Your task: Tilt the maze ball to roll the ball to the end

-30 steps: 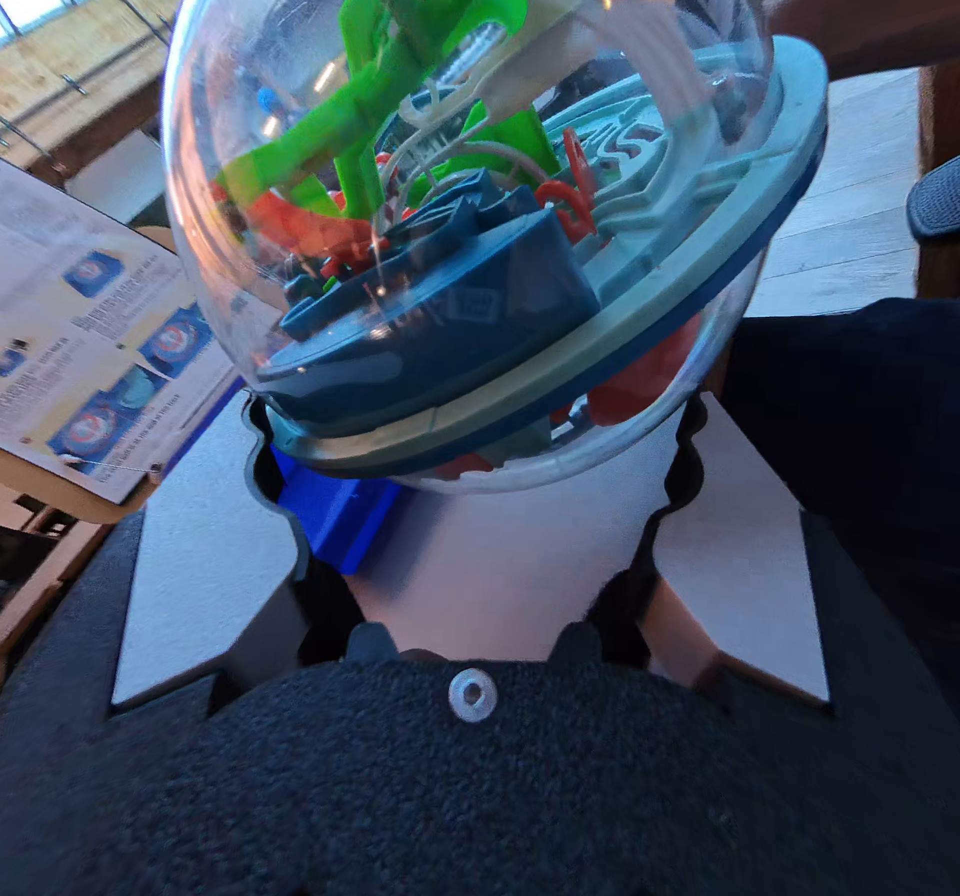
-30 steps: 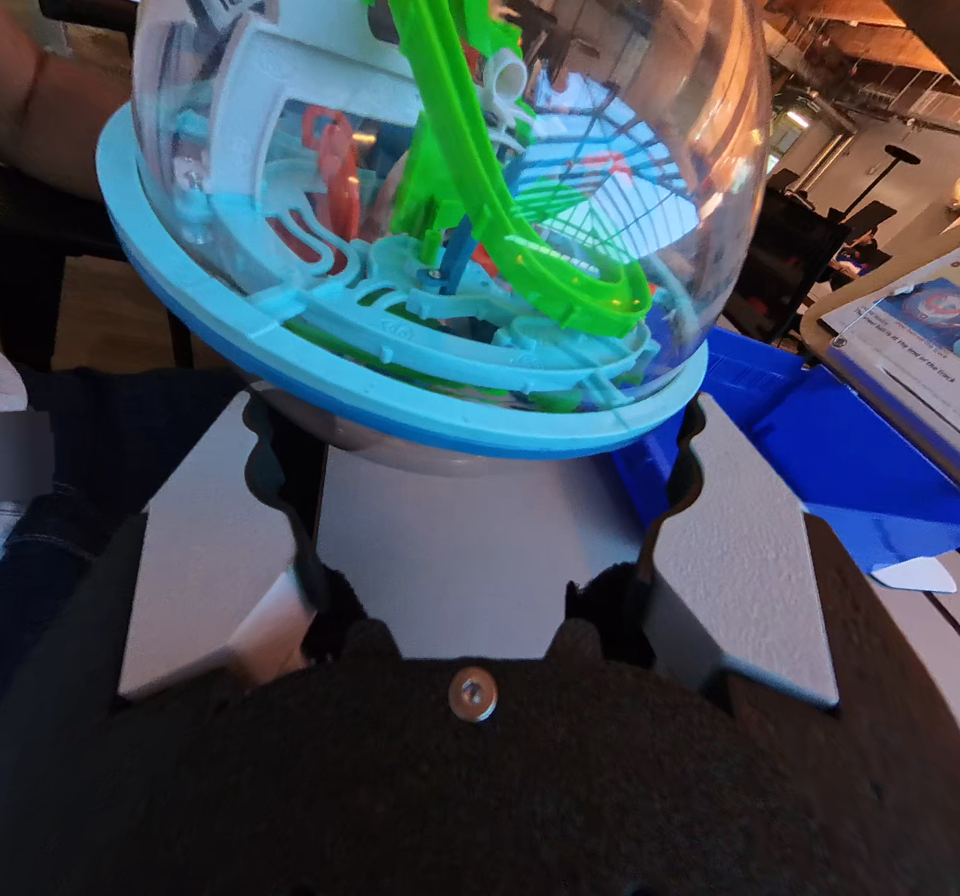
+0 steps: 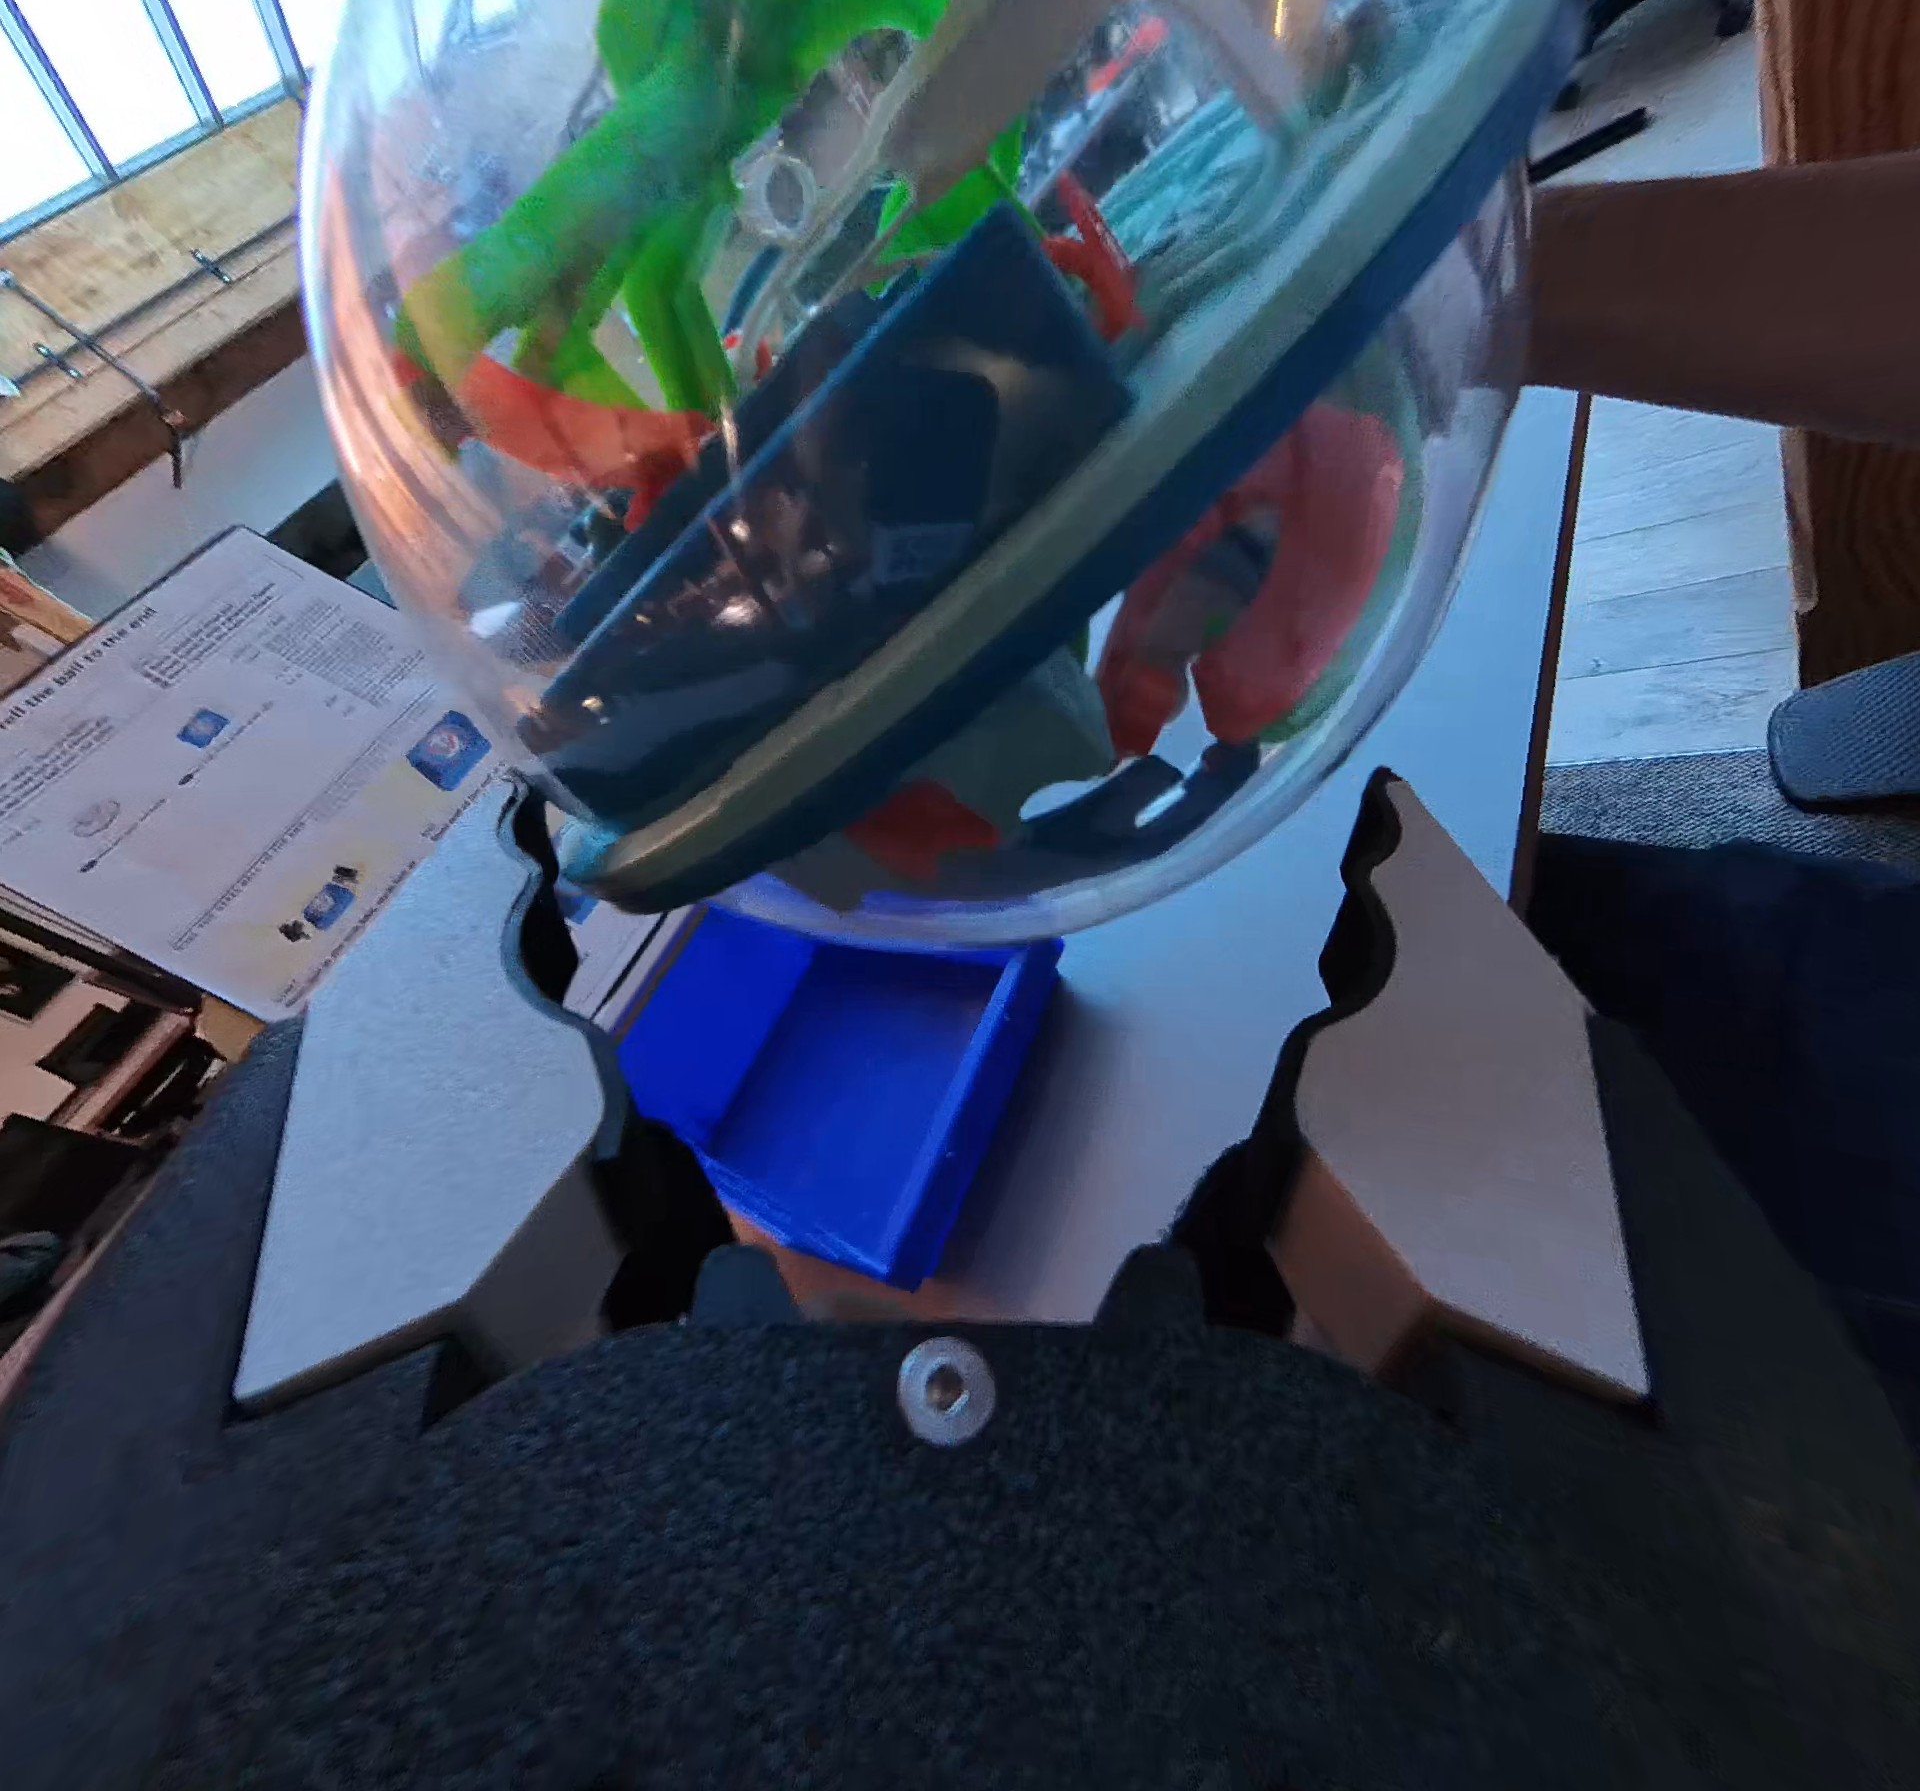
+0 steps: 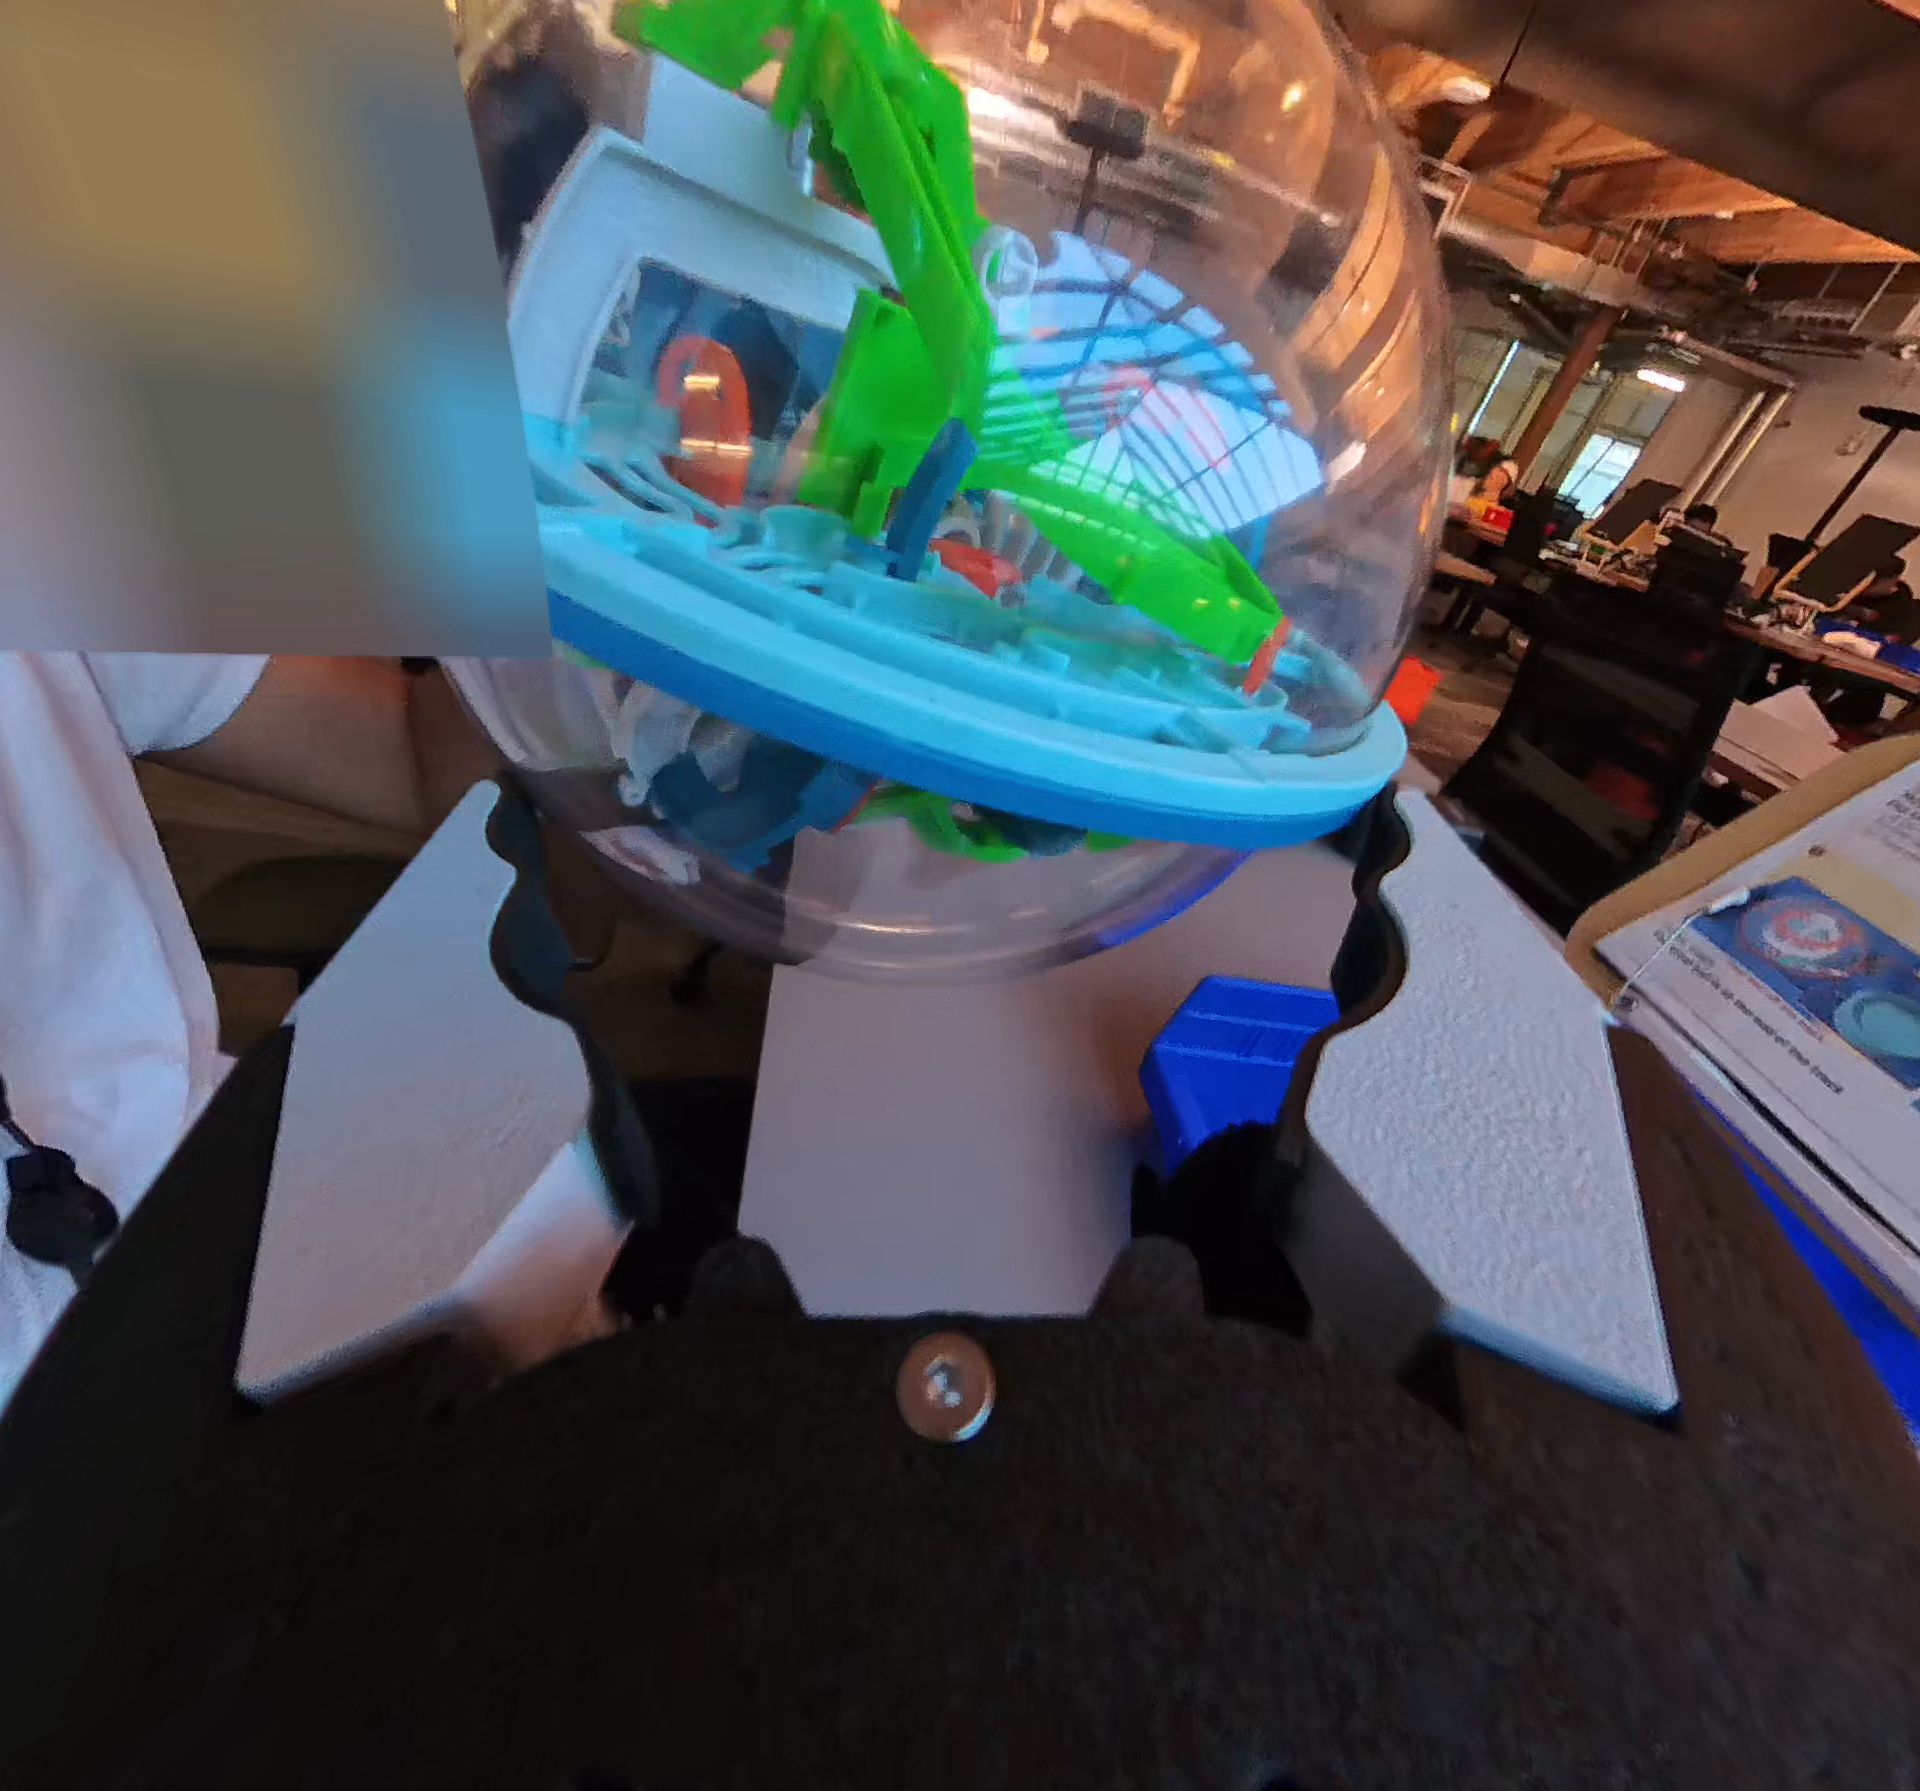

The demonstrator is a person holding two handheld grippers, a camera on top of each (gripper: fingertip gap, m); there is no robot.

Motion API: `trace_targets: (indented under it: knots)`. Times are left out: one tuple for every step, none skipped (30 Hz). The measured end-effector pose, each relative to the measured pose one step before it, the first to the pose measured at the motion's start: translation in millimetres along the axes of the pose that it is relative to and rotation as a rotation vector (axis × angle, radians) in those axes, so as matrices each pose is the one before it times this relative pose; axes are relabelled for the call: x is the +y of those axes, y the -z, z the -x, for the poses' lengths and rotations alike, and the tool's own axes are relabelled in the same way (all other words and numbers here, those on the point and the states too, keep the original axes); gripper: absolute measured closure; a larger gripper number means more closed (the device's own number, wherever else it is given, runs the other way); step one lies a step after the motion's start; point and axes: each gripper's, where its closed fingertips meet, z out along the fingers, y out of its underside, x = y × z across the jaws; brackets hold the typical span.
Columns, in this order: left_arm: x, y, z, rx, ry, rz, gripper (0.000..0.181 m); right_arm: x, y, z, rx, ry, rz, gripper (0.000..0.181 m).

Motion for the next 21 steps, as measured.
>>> trace_targets:
  knots:
    - [-5.44,-0.25,-1.88,0.0052,0.0096,-0.0126,0.032,-7.26,2.28,0.83,0.0035,0.0152,-0.0119,0.032]
    - [-3.75,-0.78,-1.69,0.0003,0.0088,-0.0041,0.028,-5.29,1.57,0.76,0.0108,0.0305,-0.0005,0.032]
    - [-2.23,-0.96,-1.16,-0.0048,0.0105,0.0021,0.026,-2.85,0.83,0.50,0.0150,0.0407,0.0138,0.030]
    - [-2.34,-0.39,-0.67,-0.0045,0.0169,-0.0037,0.025,-1.29,0.74,0.59,0.0141,0.0448,0.0241,0.030]
    - [-3.10,0.54,-1.16,0.0043,0.0230,-0.0143,0.024,-0.90,0.96,0.63,0.0110,0.0413,0.0243,0.030]
    - [-3.60,1.07,-1.50,0.0104,0.0261,-0.0225,0.023,-0.56,0.71,0.68,0.0090,0.0329,0.0221,0.030]
    - [-3.61,1.14,-1.35,0.0105,0.0262,-0.0253,0.022,0.01,0.42,0.66,0.0079,0.0256,0.0253,0.030]
    - [-3.13,1.11,-0.90,0.0094,0.0213,-0.0226,0.022,0.73,-0.07,0.36,0.0070,0.0216,0.0277,0.032]
    - [-2.09,0.97,-0.72,0.0091,0.0184,-0.0159,0.023,1.03,-0.01,0.12,0.0075,0.0224,0.0272,0.033]
    - [-1.48,0.73,-0.42,0.0085,0.0181,-0.0109,0.023,0.85,-0.15,-0.26,0.0079,0.0226,0.0240,0.033]
    - [-1.07,0.68,-0.22,0.0072,0.0150,-0.0102,0.023,0.24,-0.04,-0.25,0.0067,0.0198,0.0193,0.033]
    - [-0.79,0.44,0.03,0.0075,0.0142,-0.0095,0.022,-0.76,0.10,-0.31,0.0053,0.0146,0.0136,0.033]
    - [-0.63,0.48,0.07,0.0098,0.0187,-0.0094,0.022,-1.86,0.31,-0.39,0.0030,0.0093,0.0086,0.033]
    - [-1.06,0.45,0.04,0.0120,0.0225,-0.0120,0.022,-2.77,0.56,-0.27,0.0005,0.0039,0.0029,0.033]
    - [-1.49,0.56,-0.18,0.0141,0.0248,-0.0158,0.022,-3.04,0.61,-0.42,-0.0005,0.0023,-0.0015,0.032]
    - [-1.92,0.74,-0.47,0.0170,0.0281,-0.0173,0.022,-2.66,0.61,-0.46,0.0000,0.0092,-0.0004,0.032]
    - [-1.86,0.85,-0.83,0.0198,0.0319,-0.0158,0.022,-2.22,0.65,-0.21,-0.0001,0.0128,0.0020,0.032]
    - [-0.98,0.55,-0.60,0.0166,0.0269,-0.0105,0.023,-2.28,0.60,-0.20,-0.0024,0.0012,-0.0007,0.032]
    - [-0.35,0.18,-0.54,0.0125,0.0203,-0.0081,0.023,-2.42,0.72,-0.04,-0.0056,-0.0066,-0.0028,0.032]
    - [-0.96,0.54,-1.04,0.0164,0.0261,-0.0118,0.023,-1.70,0.84,0.01,-0.0049,-0.0003,0.0001,0.032]
    - [-0.77,0.60,-1.01,0.0169,0.0258,-0.0107,0.023,-1.15,0.57,0.23,-0.0040,0.0053,0.0010,0.032]
